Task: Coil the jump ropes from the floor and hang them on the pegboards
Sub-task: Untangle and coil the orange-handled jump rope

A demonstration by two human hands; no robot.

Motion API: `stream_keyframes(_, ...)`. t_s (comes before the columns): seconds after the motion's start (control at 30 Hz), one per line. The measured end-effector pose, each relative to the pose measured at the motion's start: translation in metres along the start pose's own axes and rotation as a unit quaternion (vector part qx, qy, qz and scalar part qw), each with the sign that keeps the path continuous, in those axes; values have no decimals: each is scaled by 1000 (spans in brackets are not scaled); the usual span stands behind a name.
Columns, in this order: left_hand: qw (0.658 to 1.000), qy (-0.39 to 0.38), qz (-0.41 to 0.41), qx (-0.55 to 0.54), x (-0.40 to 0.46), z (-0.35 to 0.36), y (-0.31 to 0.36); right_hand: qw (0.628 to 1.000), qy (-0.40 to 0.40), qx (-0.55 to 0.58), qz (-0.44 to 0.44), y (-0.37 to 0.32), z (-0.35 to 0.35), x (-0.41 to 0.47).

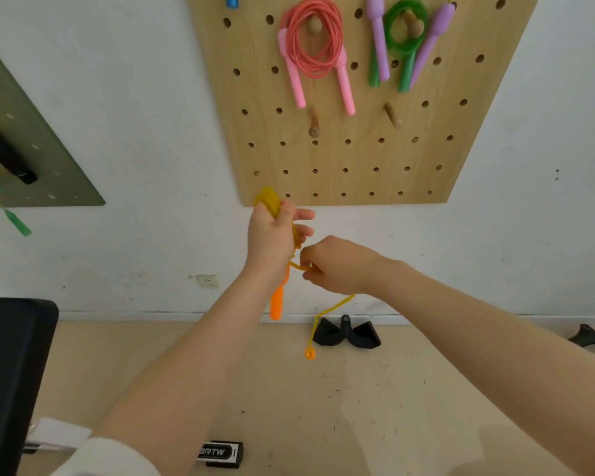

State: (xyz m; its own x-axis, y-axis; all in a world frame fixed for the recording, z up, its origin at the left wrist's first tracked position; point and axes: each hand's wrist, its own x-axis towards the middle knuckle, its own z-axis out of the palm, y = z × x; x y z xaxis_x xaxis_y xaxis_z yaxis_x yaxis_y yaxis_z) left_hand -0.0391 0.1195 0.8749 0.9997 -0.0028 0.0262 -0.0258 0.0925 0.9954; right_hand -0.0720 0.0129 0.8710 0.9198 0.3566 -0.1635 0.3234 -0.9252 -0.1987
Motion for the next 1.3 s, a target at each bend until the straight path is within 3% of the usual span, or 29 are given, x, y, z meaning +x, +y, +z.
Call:
stream_keyframes(0.07, 983, -27, 75, 163, 0, 4, -3, 999, -34, -2, 5, -5, -9, 0)
stream_keyframes(0.13, 941, -57, 142, 302, 0, 5, -8, 996, -83, 3, 31, -5, -15, -3)
stream_keyframes(0.23, 889, -87, 133, 430, 1, 4, -19, 987, -142, 35, 73, -1, -25, -10)
stream_keyframes(0.37, 963, -85, 55, 251, -5, 14, -23, 974, -203, 78, 71, 6, -30, -19)
stream_keyframes(0.47, 975, -113, 50, 186, -5, 26, -20, 975, -194, 105, 37, 12, -27, -26)
stream_keyframes(0.53, 963, -157, 47, 214, -4, 28, -18, 984, -148, 94, 21, 17, -33, -30)
stream_keyframes(0.63, 946, -257, -7, 198, -12, 26, -21, 1000, -17, 16, 20, 30, -51, -36)
stream_keyframes(0.73, 932, -325, -63, 148, -25, 30, -17, 991, 90, -52, 80, 52, -69, -50)
stream_keyframes(0.77, 927, -343, -82, 126, -27, 33, -13, 991, 98, -25, 84, 61, -73, -56)
stream_keyframes(0.83, 916, -378, -121, 65, -31, 38, -3, 986, 84, 134, 56, 79, -76, -66)
stream_keyframes(0.9, 902, -408, -139, -9, -34, 42, 4, 941, 80, 330, 14, 93, -71, -73)
stream_keyframes(0.97, 891, -426, -130, -94, -37, 47, 6, 887, 118, 446, -5, 106, -60, -75)
stream_keyframes(1.07, 884, -398, -105, -220, -41, 54, 10, 848, 181, 497, 28, 122, -39, -71)
stream_keyframes(1.13, 879, -357, -83, -304, -42, 59, 14, 846, 169, 501, 66, 131, -24, -69)
stream_keyframes(1.2, 888, -300, -66, -342, -44, 67, 16, 876, 114, 460, 87, 132, -10, -70)
stream_keyframes(1.3, 948, -209, -47, -236, -47, 83, 4, 953, -6, 295, 68, 120, 0, -71)
